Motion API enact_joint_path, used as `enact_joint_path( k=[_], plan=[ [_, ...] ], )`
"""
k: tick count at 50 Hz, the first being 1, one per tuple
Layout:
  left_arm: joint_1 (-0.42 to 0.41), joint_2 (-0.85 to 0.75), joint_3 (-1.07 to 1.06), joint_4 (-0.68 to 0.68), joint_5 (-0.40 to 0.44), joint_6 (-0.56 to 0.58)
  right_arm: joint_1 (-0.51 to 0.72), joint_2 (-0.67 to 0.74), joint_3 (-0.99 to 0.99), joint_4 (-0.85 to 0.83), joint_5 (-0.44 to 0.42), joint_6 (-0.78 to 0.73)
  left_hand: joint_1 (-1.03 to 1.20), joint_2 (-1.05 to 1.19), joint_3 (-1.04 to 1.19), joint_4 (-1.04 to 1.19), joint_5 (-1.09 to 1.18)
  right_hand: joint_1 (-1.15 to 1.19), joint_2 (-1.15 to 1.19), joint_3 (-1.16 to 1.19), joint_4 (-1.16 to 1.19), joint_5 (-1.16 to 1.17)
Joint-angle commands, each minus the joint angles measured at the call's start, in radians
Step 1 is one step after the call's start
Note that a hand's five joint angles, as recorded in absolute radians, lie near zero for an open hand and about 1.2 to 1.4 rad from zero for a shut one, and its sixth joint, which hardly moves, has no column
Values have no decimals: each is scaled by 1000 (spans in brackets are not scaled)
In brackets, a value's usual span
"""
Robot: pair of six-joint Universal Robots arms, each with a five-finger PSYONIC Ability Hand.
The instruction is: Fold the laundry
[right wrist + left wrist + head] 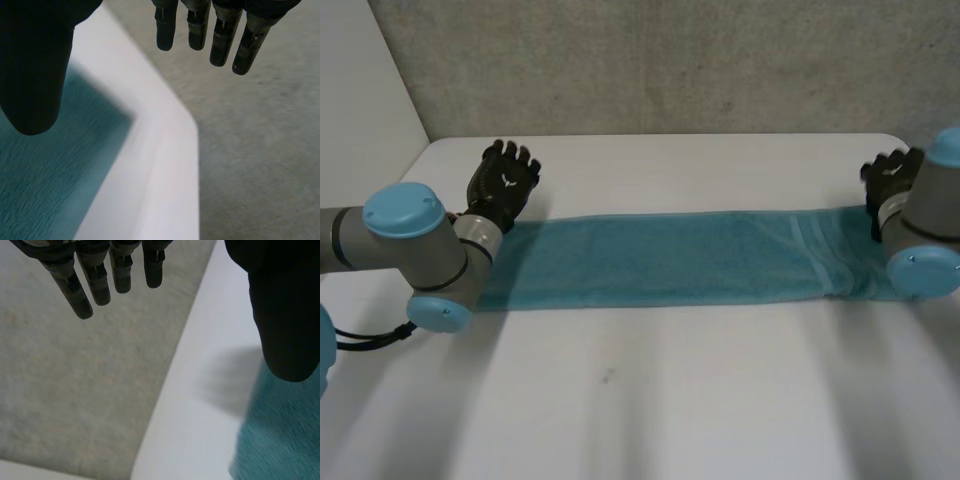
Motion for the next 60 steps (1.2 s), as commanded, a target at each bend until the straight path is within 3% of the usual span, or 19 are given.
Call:
enact_joint_path(
  k=[1,9,13,17,20,21,27,36,60],
  plan=[
    [-10,138,-102,33,3,-9,-10,-278,161,-25,-33,215,-20,-30,-40,-30,-46,-32,-46,-39,-59,-63],
    [-7,340,-293,29,-8,-76,-89,-514,325,-29,-199,238,-20,-30,-40,-30,-46,-32,-46,-39,-59,-63],
    [-8,411,-381,29,-9,-162,-135,-550,386,7,-290,235,-20,-30,-40,-30,-46,-32,-46,-39,-59,-63],
    [-17,518,-494,23,-9,-367,-210,-555,460,130,-408,230,-20,-30,-40,-30,-46,-32,-46,-39,-59,-63],
    [-17,531,-507,20,-9,-398,-253,-542,498,200,-460,218,-20,-30,-40,-30,-46,18,5,11,-9,-12],
    [-20,563,-542,3,-8,-505,-258,-539,509,210,-469,212,-20,-30,-40,-30,-46,42,29,35,15,12],
    [-19,569,-556,-13,-9,-580,-280,-438,554,181,-498,118,-17,-26,-36,-27,-42,315,302,308,288,285],
    [0,563,-579,-2,-11,-583,-319,-309,584,3,-525,69,-17,-26,-36,-27,-42,432,419,426,405,402],
    [20,542,-602,6,-6,-581,-336,-214,552,-74,-525,66,-17,-26,-36,-27,-42,538,525,532,511,508]
  ],
)
